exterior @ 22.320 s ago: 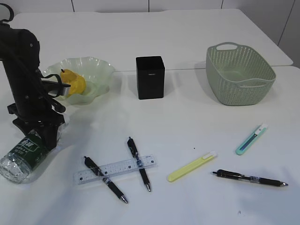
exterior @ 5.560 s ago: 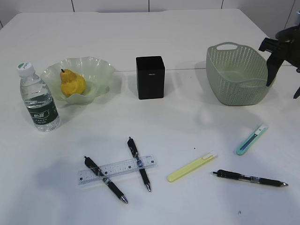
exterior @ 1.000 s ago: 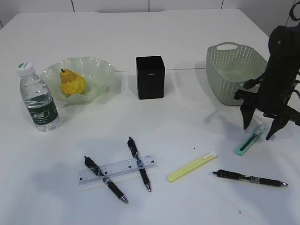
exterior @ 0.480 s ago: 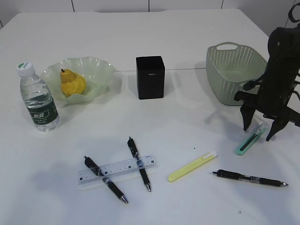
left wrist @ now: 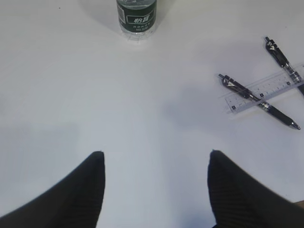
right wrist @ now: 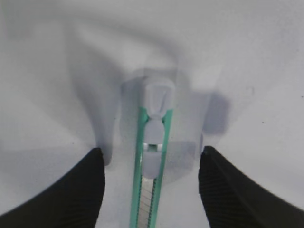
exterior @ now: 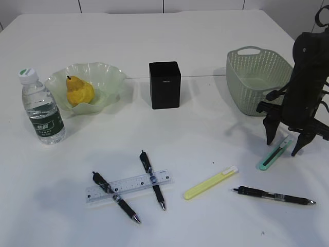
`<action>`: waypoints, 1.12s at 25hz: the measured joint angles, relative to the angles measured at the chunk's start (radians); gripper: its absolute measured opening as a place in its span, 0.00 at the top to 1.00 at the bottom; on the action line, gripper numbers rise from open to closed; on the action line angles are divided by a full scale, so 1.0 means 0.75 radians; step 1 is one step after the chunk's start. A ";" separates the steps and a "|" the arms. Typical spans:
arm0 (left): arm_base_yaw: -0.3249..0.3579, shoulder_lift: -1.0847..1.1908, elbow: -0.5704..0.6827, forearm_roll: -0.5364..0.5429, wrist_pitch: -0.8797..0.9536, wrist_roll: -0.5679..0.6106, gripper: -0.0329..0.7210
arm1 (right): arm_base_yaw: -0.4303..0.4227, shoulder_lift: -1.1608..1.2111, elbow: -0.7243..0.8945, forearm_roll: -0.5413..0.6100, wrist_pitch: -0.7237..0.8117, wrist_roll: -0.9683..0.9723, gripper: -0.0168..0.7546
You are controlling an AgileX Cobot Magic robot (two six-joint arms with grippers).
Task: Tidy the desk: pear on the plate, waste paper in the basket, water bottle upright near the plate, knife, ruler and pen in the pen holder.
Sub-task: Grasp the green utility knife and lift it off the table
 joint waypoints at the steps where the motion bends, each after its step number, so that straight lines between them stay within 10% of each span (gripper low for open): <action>1: 0.000 0.000 0.000 0.000 0.000 0.000 0.33 | 0.000 0.000 0.000 0.000 0.000 0.000 0.34; 17: 0.000 0.000 0.000 0.000 0.000 0.000 0.33 | 0.000 0.000 0.000 0.000 0.000 0.000 0.35; 28: 0.000 0.000 0.000 0.000 0.000 0.000 0.33 | 0.000 0.000 0.000 0.000 0.000 0.000 0.60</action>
